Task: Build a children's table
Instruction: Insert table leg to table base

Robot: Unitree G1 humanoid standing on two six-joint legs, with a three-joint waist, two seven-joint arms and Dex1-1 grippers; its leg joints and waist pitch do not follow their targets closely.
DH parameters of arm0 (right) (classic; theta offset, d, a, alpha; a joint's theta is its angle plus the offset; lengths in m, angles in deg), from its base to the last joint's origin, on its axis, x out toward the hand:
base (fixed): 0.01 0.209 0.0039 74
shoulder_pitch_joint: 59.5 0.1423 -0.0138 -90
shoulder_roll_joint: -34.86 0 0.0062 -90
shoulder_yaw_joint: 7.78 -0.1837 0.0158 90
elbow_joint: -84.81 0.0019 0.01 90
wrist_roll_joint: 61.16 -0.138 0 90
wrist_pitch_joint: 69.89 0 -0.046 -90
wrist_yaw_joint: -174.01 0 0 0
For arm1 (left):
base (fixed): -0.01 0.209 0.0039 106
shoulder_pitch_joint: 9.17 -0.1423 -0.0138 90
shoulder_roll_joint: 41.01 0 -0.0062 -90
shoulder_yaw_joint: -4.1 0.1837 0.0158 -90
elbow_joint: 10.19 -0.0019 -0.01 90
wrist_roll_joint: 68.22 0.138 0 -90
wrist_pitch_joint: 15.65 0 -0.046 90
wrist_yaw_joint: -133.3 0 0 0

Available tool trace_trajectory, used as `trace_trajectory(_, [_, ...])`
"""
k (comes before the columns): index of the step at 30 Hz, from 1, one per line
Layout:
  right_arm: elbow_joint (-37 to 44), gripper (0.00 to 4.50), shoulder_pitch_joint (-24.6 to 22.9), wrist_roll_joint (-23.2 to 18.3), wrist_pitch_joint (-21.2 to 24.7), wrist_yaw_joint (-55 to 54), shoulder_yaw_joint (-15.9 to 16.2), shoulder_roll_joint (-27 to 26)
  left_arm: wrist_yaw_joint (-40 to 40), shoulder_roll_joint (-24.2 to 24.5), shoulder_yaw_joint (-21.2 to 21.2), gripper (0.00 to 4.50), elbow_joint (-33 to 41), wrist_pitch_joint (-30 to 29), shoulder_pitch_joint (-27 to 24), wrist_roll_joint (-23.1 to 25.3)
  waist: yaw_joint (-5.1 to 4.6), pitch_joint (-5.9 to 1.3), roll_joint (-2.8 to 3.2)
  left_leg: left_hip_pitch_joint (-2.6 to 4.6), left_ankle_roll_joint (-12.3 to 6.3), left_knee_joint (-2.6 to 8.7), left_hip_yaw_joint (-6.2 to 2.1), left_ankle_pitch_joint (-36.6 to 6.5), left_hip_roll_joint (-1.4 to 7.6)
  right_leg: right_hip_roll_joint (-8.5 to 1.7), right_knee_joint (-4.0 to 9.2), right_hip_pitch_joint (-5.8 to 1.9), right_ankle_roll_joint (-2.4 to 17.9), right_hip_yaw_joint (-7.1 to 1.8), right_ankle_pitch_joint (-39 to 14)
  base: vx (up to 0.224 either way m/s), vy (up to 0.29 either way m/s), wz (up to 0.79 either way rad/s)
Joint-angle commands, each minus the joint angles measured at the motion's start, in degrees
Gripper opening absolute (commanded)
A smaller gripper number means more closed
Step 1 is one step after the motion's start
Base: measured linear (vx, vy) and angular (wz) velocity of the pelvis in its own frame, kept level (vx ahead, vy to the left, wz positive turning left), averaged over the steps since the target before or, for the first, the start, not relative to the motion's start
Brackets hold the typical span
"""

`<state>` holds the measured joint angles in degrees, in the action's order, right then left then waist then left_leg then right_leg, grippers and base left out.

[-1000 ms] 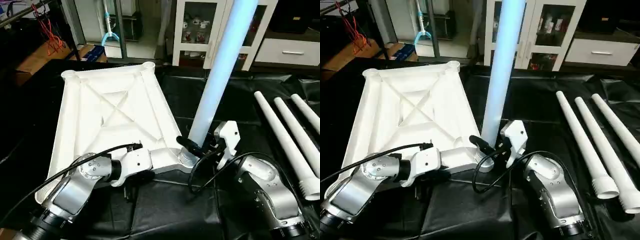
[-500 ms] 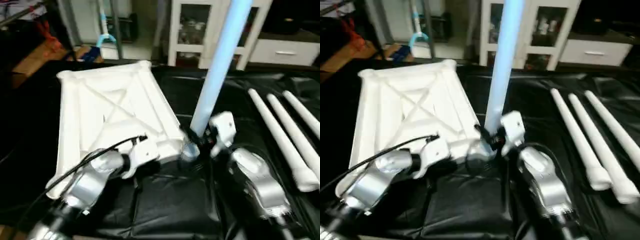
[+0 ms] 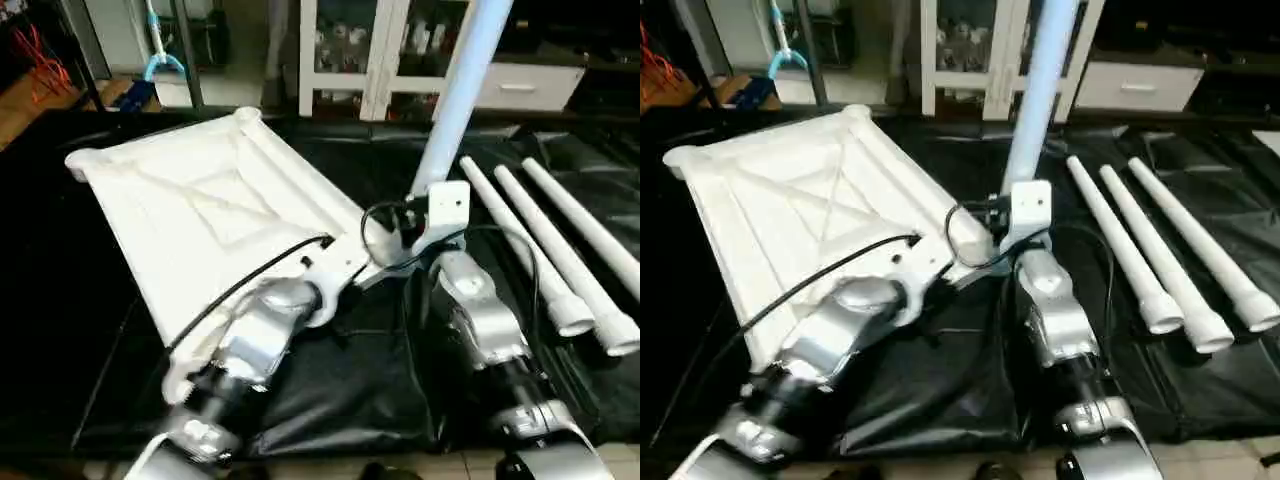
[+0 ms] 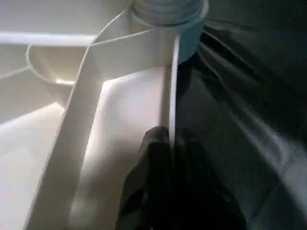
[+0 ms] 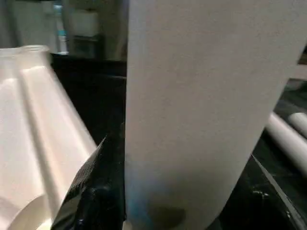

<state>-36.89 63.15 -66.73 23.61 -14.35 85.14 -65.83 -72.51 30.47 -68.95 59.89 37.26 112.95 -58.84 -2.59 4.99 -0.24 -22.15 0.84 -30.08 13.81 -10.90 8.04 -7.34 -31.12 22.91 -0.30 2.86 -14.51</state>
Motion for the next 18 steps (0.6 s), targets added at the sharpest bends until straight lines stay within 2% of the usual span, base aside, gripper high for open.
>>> trace_trajectory(1, [-7.1,1.85,-3.2,5.1,2.1,-6.0,-2.2,2.0,8.4,0.2,-6.6,0.00,1.6,2.7,2.3,0.4,0.39,-3.30,-1.80,6.99,3.42,-1.46,-2.73,-31.9,2.56,-4.30,8.69,4.24,4.4,-1.13,-33.6,0.000,0.000,0.00])
trace_trajectory(2, [-7.2,1.85,-3.1,5.2,1.8,-6.3,-2.2,1.8,8.9,0.0,-6.9,0.00,1.5,2.8,2.3,0.3,1.76,-3.51,-0.85,-0.67,-2.62,-0.72,-5.82,-10.3,3.90,-7.84,6.16,-3.69,3.4,-3.05,-34.5,0.000,0.000,0.00])
trace_trajectory(3, [-7.4,1.85,-3.0,5.0,1.2,-6.6,-2.4,1.4,9.0,0.1,-6.8,0.00,1.5,2.7,2.5,0.4,1.92,-3.18,-0.60,-0.89,-2.39,1.12,-5.88,-9.2,4.57,-5.68,5.73,-3.23,4.0,-1.83,-29.6,0.064,0.026,-0.34])
trace_trajectory(4, [-7.4,1.85,-3.0,5.0,1.2,-6.6,-2.4,1.4,9.0,0.1,-6.8,0.00,1.5,2.7,2.5,0.4,0.79,-3.18,-0.08,-0.08,-0.55,2.94,-6.04,-16.3,5.36,-1.35,3.72,-2.16,4.7,0.00,-20.7,0.017,0.042,-0.26])
trace_trajectory(5, [-7.6,1.85,-2.9,4.8,1.0,-6.7,-2.6,1.2,8.9,0.2,-6.7,0.00,1.5,2.6,2.5,0.4,0.65,-3.36,0.60,0.56,0.84,3.36,-6.03,-22.0,5.40,-0.58,3.13,-1.96,4.8,0.32,-18.0,0.017,0.042,-0.26])
trace_trajectory(6, [-7.7,1.85,-2.9,4.7,0.6,-6.8,-2.6,1.1,8.7,0.4,-6.7,0.00,1.7,2.5,2.6,0.4,0.52,-3.15,0.98,1.94,4.13,3.95,-5.69,-32.5,5.48,0.01,3.13,-0.69,5.3,0.22,-16.1,0.000,0.000,0.00])
trace_trajectory(7, [-7.7,1.85,-2.8,4.1,0.2,-6.4,-2.9,1.0,8.3,0.7,-6.6,0.00,2.0,2.4,2.4,0.4,0.26,-3.26,0.68,2.76,5.39,3.72,-5.44,-37.6,5.05,-0.19,3.52,-0.19,5.8,0.17,-15.6,0.000,0.000,0.00])
trace_trajectory(8, [-8.0,1.85,-2.7,3.6,-0.5,-6.1,-3.1,0.8,7.7,1.0,-6.5,0.00,2.2,2.1,2.3,0.3,0.14,-3.19,0.47,2.74,4.74,3.46,-5.26,-38.6,4.70,-0.58,3.94,-0.17,5.7,0.13,-16.5,0.000,0.000,0.00])
trace_trajectory(11, [-8.8,1.85,-1.9,2.4,-2.3,-4.5,-3.3,0.6,6.9,1.5,-6.1,0.00,2.5,1.8,2.2,0.1,0.14,-3.15,0.52,2.40,3.43,3.01,-5.20,-37.4,4.42,-1.43,4.51,-0.36,4.9,0.03,-19.5,0.000,0.000,0.00])
trace_trajectory(12, [-10.0,1.85,-1.3,2.3,-3.8,-4.2,-3.3,0.4,7.2,1.5,-6.0,0.00,2.1,1.8,2.3,-0.1,0.10,-3.20,0.32,2.39,2.96,2.76,-5.14,-36.5,4.32,-1.60,4.75,-0.31,4.7,0.00,-20.4,0.000,0.000,0.00])
trace_trajectory(14, [-10.8,1.85,-0.8,2.0,-5.0,-3.5,-3.5,0.2,7.4,1.6,-5.9,0.00,1.8,1.8,2.4,-0.2,0.14,-3.24,0.43,2.52,2.62,2.56,-5.08,-35.9,4.31,-1.74,4.90,-0.16,4.6,0.05,-21.0,0.000,0.000,0.00])
trace_trajectory(18, [-10.8,1.85,-0.5,0.9,-6.5,-1.2,-4.0,0.1,6.5,2.3,-5.0,0.00,1.8,1.8,2.4,-0.6,-0.15,-3.23,0.47,2.25,2.57,2.87,-5.18,-36.2,4.46,-1.38,4.62,-0.46,4.8,0.20,-19.7,0.000,0.000,0.00])
